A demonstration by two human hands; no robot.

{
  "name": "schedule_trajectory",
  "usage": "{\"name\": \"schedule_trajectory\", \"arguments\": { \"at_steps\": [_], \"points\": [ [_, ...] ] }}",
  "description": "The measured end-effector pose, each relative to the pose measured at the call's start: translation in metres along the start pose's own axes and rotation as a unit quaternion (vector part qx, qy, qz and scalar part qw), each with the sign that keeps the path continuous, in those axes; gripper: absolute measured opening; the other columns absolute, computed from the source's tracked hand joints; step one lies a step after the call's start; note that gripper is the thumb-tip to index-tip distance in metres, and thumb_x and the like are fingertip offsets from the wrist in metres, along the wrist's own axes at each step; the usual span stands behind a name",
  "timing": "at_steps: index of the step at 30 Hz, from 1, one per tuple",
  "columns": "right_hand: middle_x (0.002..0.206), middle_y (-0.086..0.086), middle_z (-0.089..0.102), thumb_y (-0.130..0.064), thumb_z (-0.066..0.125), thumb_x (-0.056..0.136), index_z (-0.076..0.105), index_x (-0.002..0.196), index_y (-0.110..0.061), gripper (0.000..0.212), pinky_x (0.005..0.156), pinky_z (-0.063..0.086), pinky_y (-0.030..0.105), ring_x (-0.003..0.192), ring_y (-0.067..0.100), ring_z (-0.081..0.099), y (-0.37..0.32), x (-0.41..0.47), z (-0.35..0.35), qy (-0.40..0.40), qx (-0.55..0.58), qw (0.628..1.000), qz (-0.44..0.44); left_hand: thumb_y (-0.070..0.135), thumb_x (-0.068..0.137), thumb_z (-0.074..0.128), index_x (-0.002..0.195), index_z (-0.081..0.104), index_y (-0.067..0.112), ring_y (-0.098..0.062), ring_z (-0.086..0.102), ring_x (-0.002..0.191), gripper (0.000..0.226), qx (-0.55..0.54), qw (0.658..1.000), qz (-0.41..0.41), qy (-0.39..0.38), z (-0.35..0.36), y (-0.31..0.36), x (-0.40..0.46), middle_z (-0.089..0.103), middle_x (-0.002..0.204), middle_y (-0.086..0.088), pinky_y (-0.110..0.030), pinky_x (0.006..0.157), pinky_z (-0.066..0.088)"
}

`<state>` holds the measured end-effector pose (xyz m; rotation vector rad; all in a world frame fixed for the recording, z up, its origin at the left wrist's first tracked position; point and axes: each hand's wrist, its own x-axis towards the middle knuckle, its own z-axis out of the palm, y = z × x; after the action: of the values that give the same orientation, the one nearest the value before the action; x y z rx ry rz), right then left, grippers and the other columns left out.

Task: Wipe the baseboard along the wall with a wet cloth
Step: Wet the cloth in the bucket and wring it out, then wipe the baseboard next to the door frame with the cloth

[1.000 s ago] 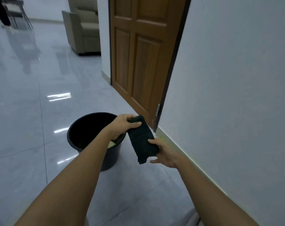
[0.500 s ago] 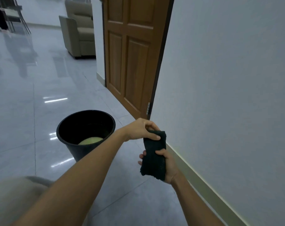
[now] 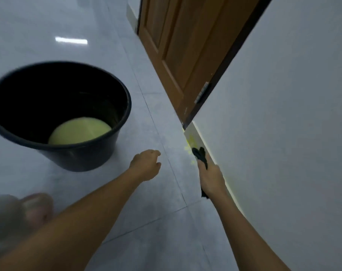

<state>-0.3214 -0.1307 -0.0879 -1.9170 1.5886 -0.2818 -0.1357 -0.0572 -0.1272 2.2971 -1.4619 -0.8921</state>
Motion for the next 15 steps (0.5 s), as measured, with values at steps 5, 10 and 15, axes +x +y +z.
{"name": "schedule_trajectory", "arguments": {
  "at_steps": [5,10,15],
  "points": [
    [0.118,0.014,0.046,-0.031,0.041,0.099,0.021,0.149,-0.027,0.054,0.074,0.046,0.037,0.097,0.027,0.054,-0.008,0.083,0.036,0.073,-0.407,0.901,-0.131,0.04,0.103,0.027,0.155,0.013,0.014,-0.024,0.003,0.151,0.06,0.134,0.99,0.037,0.024,0.066,-0.032,0.078,0.006,0.164,-0.007,-0.043,0.12,0.002],
    [0.118,0.013,0.046,-0.012,0.041,0.095,0.028,0.146,-0.016,0.053,0.07,0.03,0.033,0.102,0.025,0.049,0.003,0.145,0.064,0.047,-0.612,0.756,-0.226,0.059,0.094,0.008,0.156,0.004,0.015,-0.025,-0.004,0.151,0.076,0.132,0.988,0.034,0.076,0.112,-0.05,0.131,-0.004,0.164,-0.01,-0.045,0.119,-0.006],
    [0.116,0.009,0.046,-0.015,0.038,0.097,0.03,0.145,-0.017,0.048,0.074,0.037,0.032,0.098,0.022,0.049,0.006,0.198,0.09,0.085,-0.654,0.695,-0.288,0.058,0.089,0.024,0.145,0.043,0.008,-0.035,0.035,0.142,0.078,0.106,0.974,0.071,0.188,0.136,-0.067,0.139,0.036,0.154,-0.018,-0.047,0.115,0.011]
  ]
}}
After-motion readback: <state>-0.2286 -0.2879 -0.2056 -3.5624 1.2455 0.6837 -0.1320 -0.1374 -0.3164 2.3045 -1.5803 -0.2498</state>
